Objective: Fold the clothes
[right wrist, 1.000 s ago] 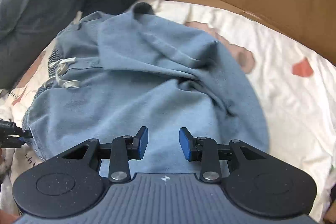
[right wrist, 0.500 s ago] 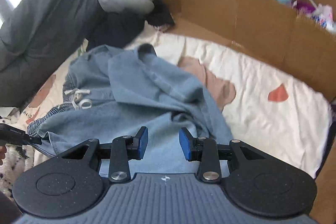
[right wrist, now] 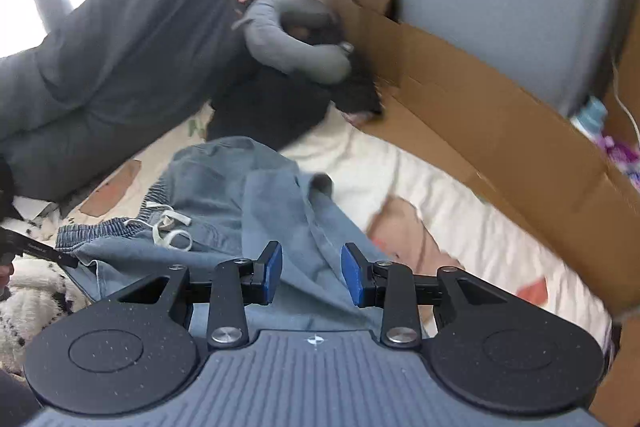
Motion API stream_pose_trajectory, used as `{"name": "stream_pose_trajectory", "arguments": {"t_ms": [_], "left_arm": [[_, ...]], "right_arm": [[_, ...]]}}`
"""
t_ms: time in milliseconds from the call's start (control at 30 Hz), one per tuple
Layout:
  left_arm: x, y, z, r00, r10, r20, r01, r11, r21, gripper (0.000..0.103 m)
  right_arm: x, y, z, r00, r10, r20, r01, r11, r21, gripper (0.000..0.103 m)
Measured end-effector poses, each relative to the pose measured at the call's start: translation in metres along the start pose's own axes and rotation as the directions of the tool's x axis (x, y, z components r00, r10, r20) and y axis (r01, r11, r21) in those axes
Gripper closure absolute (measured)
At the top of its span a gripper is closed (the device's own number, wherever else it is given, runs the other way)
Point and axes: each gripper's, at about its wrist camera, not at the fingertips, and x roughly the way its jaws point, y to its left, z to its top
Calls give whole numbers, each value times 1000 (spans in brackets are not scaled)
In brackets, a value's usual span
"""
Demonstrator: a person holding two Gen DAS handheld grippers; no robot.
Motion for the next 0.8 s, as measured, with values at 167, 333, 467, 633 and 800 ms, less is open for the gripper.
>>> {"name": "stream_pose_trajectory", "arguments": {"t_ms": [167,333,467,633,800], "left_arm": [[5,10,2,1000,0,-3,0,1000,-7,89],[20,18,-3,1000,-9,-24,9,1000,-13,89],[29,24,-5,999,-20,-26,20,1000,-21,89],[45,31,-8,999,-24,-26,23,999,-37,88],[59,39,-13,999,-28,-39,25,997,-75,88]], "right_arm": [[22,22,16,999,50,-20,-51,997,-65,63],[51,34,8,994,91,-58,-96,990,-104,63],[80,33,-2,988,133,-82,-142,982,-126,63],[143,26,-6,965,252,-79,-259,962,-91,63],[208,32,3,938,337,-82,-344,933,-106,63]]}}
